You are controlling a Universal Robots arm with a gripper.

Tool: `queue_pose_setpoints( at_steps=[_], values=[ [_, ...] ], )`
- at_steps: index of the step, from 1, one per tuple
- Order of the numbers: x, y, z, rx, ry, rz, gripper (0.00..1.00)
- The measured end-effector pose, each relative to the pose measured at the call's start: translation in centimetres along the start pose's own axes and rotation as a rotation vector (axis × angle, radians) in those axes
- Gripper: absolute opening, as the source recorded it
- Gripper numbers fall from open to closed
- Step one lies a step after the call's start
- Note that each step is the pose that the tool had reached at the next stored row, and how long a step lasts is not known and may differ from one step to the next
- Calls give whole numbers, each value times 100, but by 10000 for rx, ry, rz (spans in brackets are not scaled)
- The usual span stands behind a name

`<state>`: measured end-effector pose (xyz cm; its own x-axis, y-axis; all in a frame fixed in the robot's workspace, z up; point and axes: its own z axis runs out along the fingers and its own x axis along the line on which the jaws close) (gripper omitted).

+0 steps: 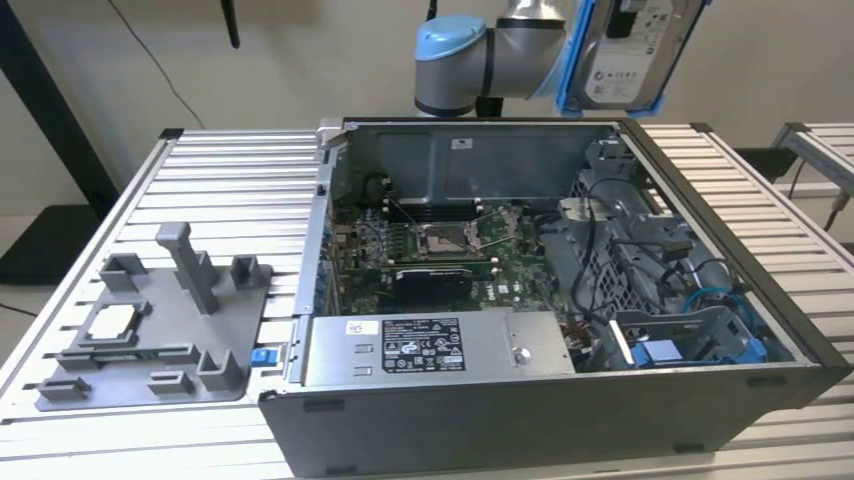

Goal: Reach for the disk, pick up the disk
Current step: 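Pick up the disk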

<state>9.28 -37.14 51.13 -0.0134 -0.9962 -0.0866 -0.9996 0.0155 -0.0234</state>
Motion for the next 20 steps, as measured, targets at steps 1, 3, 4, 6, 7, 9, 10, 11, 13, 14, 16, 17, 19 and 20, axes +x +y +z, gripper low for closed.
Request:
queue_pose_setpoints(
  at_steps=[1,3,4,6,7,9,10,11,13,14,16,17,19,20],
  values=[
    [11,-1,-1,-3,1,0,0],
    [38,-2,-2,-9,0,1,0],
    [52,-3,-3,-12,0,1,0],
    [82,-4,-5,-20,0,2,0],
    [99,-5,-6,-25,0,3,0],
    [131,-7,-8,-34,0,3,0],
    [147,-7,-10,-38,0,4,0],
    [164,-8,-10,-42,0,5,0],
    [199,-9,-13,-53,1,5,0],
    [218,-11,-14,-58,0,5,0],
    [256,-12,-17,-69,0,7,0],
    [277,-13,-19,-76,2,8,0],
    [315,-14,-22,-88,2,9,0],
    [335,-15,-23,-94,1,9,0]
  ],
)
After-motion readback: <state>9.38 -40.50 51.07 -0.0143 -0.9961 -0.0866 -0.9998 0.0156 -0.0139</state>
